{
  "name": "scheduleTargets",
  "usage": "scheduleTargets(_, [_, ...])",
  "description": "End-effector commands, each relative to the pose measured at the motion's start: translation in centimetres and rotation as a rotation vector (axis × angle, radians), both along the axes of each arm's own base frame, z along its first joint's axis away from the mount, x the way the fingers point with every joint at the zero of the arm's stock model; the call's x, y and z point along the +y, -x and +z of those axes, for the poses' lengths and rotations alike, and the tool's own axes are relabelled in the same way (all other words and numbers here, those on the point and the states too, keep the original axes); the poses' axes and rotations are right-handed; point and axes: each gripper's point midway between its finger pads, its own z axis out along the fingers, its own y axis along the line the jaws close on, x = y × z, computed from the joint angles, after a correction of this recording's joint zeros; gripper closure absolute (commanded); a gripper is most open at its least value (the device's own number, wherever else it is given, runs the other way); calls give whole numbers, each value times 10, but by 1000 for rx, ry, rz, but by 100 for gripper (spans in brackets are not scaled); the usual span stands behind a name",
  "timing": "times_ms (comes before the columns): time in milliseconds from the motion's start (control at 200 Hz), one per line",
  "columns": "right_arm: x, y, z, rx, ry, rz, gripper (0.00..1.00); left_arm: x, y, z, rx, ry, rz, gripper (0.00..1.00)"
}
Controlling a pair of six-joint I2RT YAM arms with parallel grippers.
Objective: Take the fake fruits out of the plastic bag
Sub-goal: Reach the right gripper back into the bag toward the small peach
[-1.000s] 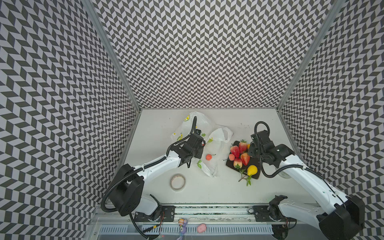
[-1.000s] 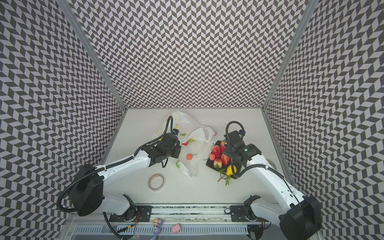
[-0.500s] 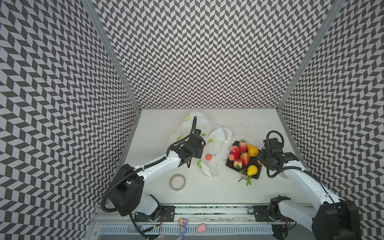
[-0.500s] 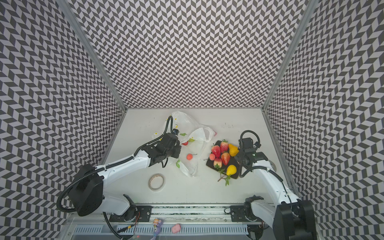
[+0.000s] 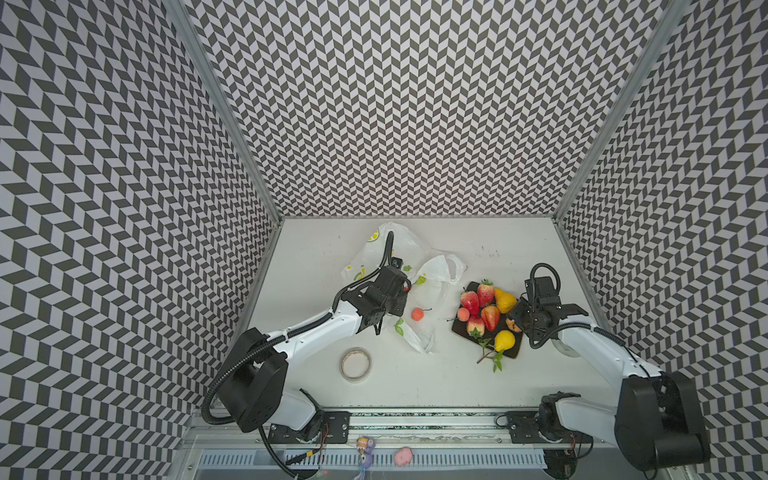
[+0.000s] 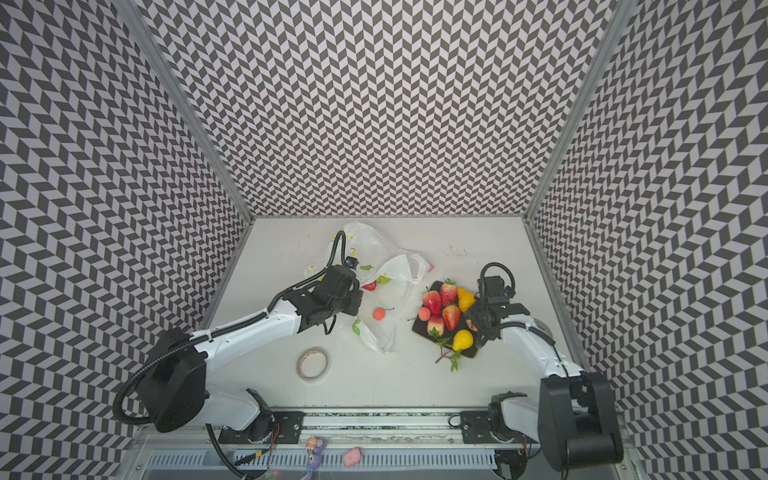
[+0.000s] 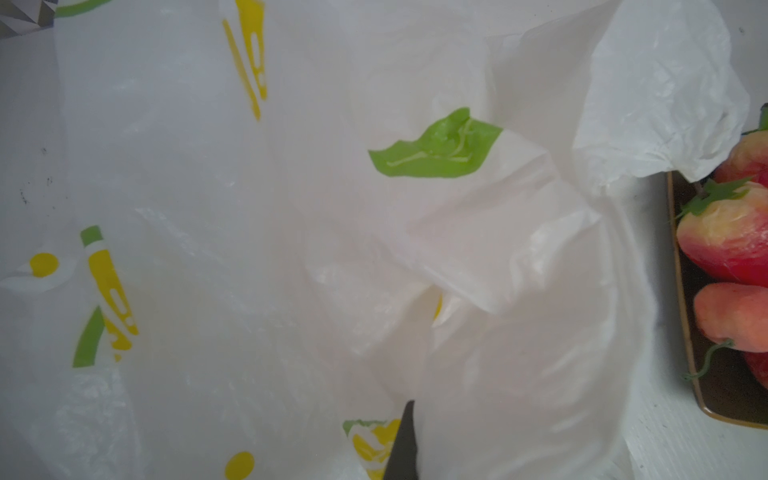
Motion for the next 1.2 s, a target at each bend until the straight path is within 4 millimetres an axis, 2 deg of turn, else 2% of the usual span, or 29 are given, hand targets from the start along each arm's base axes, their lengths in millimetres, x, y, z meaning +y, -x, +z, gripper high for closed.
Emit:
scheduleTargets(0, [1, -4, 3, -31, -30, -27, 35, -1, -6, 11, -25, 9, 17, 100])
scheduleTargets(140, [-5, -2, 13, -44, -12, -43, 29, -1, -6, 11, -26, 11, 16, 100])
scheduleTargets(250, [-12, -1, 32, -71, 12, -61, 27, -1, -6, 11, -27, 10, 16, 100])
scheduleTargets(365, [-18, -5, 67, -147, 60, -44, 28, -1, -6, 13, -31, 14, 16, 100])
scheduleTargets(436, [-11, -16, 96, -240, 63, 39, 34, -1, -5, 12, -28, 14, 16, 100])
scheduleTargets(491, [-2, -22, 110, -289, 61, 102, 38, -1, -5, 12, -29, 16, 14, 100])
scheduleTargets(561, [16, -28, 124, -322, 87, 202, 39, -2, -5, 12, -27, 19, 10, 100])
scheduleTargets(641, [46, -34, 135, -343, 136, 329, 39, -3, -5, 12, -25, 19, 7, 100])
scheduleTargets(786, [114, -34, 140, -408, 152, 615, 40, -2, -3, 11, -19, 20, 11, 100])
scheduleTargets(931, [189, -22, 140, -508, 124, 942, 41, -1, -1, 10, -16, 24, 12, 100])
scheduleTargets(1006, [226, -11, 128, -545, 103, 1113, 40, -1, -1, 9, -14, 26, 13, 100])
scheduleTargets(1197, [270, -6, 80, -425, 105, 1269, 39, -1, -1, 5, 4, 13, 15, 100])
